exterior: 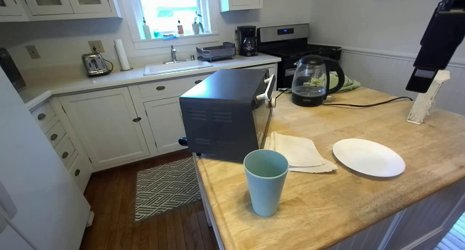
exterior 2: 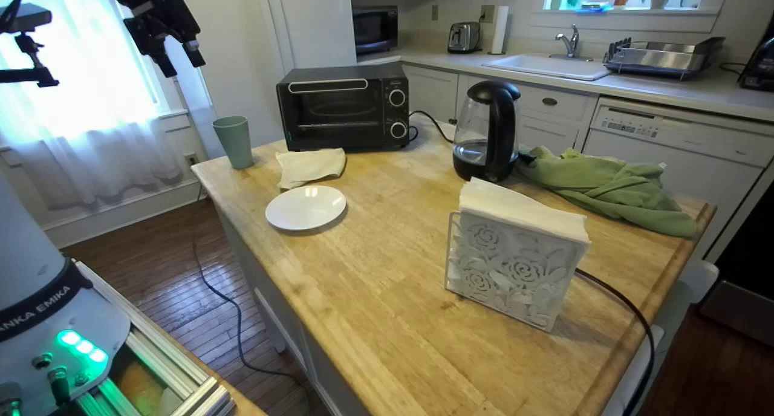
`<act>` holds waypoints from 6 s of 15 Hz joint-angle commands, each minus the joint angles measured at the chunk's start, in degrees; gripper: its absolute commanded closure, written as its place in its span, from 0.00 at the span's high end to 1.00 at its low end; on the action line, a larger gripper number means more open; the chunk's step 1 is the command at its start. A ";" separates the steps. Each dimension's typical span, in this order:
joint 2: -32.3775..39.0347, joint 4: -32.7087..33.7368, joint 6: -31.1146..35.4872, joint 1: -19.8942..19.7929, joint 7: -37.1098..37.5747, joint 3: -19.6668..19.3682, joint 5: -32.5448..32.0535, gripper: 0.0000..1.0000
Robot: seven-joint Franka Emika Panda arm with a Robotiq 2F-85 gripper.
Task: Pick up the white plate and put it on the oven
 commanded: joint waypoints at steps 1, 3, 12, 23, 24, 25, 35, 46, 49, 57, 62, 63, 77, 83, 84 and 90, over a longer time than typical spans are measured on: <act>1.64 1.45 -0.31 0.06 0.41 -3.85 0.40 1.00; 2.55 1.80 -1.42 -0.66 -2.72 -9.15 2.92 1.00; 15.78 3.60 -0.52 -2.92 -33.91 -32.92 10.62 1.00; 31.97 10.13 -4.20 -12.06 -52.81 -40.27 22.01 1.00; 33.46 11.25 -4.84 -12.69 -52.90 -40.26 22.68 1.00; 34.48 12.02 -5.21 -12.95 -52.86 -40.19 23.10 1.00; 43.90 14.25 -1.19 -18.13 -55.82 -39.93 32.54 1.00; 50.85 13.36 2.78 -21.96 -55.81 -34.86 43.00 1.00; 51.06 13.72 2.78 -22.11 -55.82 -34.84 43.02 1.00; 57.34 16.17 5.38 -24.77 -62.46 -32.58 46.53 1.00; 61.49 18.77 3.05 -27.13 -70.22 -30.48 50.60 1.00; 61.93 18.92 2.57 -27.24 -71.16 -30.10 50.96 1.00; 62.65 19.60 -2.31 -27.13 -72.29 -29.33 49.93 0.32; 62.39 20.76 -9.01 -28.34 -71.99 -29.85 49.73 0.00; 62.35 20.99 -10.06 -28.48 -71.88 -29.98 49.73 0.00; 59.03 22.48 -20.78 -29.77 -69.52 -32.06 49.19 0.01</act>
